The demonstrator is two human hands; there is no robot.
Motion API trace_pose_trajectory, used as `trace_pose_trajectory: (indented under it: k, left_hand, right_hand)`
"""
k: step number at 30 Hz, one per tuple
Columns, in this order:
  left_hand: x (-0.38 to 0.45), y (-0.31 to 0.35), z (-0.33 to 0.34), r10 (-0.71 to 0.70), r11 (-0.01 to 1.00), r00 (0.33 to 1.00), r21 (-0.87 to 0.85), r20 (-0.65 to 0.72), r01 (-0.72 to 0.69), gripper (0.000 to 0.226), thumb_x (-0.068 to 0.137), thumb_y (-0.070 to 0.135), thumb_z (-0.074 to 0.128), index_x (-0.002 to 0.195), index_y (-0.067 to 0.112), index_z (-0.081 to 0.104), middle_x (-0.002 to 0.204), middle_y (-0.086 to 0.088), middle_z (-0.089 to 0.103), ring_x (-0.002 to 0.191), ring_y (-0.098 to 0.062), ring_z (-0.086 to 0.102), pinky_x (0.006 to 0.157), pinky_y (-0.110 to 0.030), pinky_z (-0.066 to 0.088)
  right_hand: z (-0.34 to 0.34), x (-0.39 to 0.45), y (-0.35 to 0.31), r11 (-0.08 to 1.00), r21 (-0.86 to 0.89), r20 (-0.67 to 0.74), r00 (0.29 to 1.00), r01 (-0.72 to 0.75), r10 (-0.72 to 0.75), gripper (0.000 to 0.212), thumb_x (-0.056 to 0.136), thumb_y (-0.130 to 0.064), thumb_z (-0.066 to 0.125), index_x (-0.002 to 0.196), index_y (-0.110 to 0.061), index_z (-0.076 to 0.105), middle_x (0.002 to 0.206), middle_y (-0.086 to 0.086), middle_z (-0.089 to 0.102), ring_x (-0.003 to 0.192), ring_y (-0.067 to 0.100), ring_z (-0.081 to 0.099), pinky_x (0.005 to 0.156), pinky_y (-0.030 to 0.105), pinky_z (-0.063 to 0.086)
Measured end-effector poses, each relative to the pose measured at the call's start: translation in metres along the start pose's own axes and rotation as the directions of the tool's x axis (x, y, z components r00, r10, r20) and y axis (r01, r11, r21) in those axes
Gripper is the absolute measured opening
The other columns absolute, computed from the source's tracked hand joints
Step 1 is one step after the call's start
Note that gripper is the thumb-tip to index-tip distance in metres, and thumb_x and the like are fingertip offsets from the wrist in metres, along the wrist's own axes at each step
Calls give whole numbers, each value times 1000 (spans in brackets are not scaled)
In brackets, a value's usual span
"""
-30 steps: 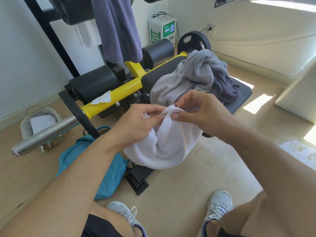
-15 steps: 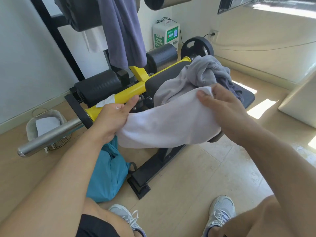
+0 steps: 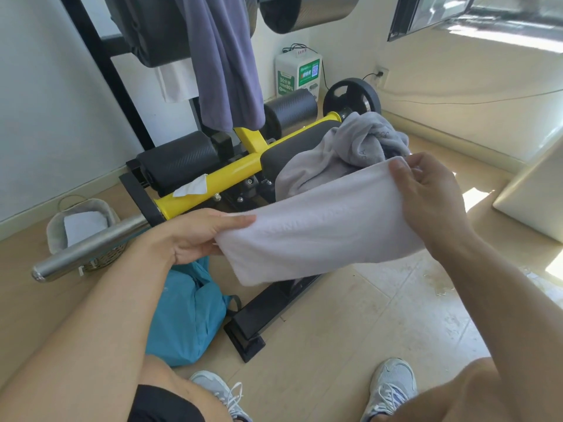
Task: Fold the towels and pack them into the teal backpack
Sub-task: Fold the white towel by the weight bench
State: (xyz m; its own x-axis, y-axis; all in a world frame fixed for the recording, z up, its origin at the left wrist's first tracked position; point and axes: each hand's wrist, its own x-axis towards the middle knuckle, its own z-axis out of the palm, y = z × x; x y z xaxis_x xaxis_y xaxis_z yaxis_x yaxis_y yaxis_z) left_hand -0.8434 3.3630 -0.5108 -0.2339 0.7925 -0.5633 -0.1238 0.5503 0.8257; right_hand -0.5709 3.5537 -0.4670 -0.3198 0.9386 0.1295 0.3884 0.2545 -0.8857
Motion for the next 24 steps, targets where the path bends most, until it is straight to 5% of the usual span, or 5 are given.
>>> trace_pose_trajectory:
  k: [5,12,17,21,24]
  left_hand:
    - [-3,-4,-4,53,988,988,-150,142,-32,71,54,28,100,119,13,76,126,-15,71,109,-27,72,85,-38,62]
    - [7,2,7,-27,929,968,-364,-250,-68,38,90,28,72,124,12,69,118,-10,76,105,-28,73,80,-42,61]
    - [10,4,25,213,971,779,41,-590,-235,20,91,37,75,94,18,78,94,-4,80,90,-27,75,80,-45,62]
    - [-7,19,54,513,844,661,463,-547,-272,37,98,43,61,81,12,70,69,-2,62,68,-19,57,58,-34,42]
    - [-12,24,56,544,813,658,521,-520,-260,31,101,40,57,82,18,67,71,2,59,68,-14,52,56,-28,34]
  right_hand:
    - [-2,3,-1,1000,26,-88,996,4,-2,22,105,-44,47,106,-24,56,86,-15,58,79,0,53,63,21,36]
    - [2,0,2,991,-131,65,998,5,4,23,104,-47,46,107,-26,56,104,-4,60,98,19,53,71,31,35]
    - [18,-4,0,973,-230,101,995,13,11,25,101,-50,46,106,-27,54,101,-2,66,95,20,57,70,33,36]
    - [36,-14,-7,977,-213,125,992,28,-1,27,102,-49,45,112,-25,53,105,-1,66,98,24,59,81,39,46]
    - [36,-13,-13,968,-246,97,995,44,-21,25,104,-47,41,114,-26,49,99,-6,58,98,23,56,88,43,48]
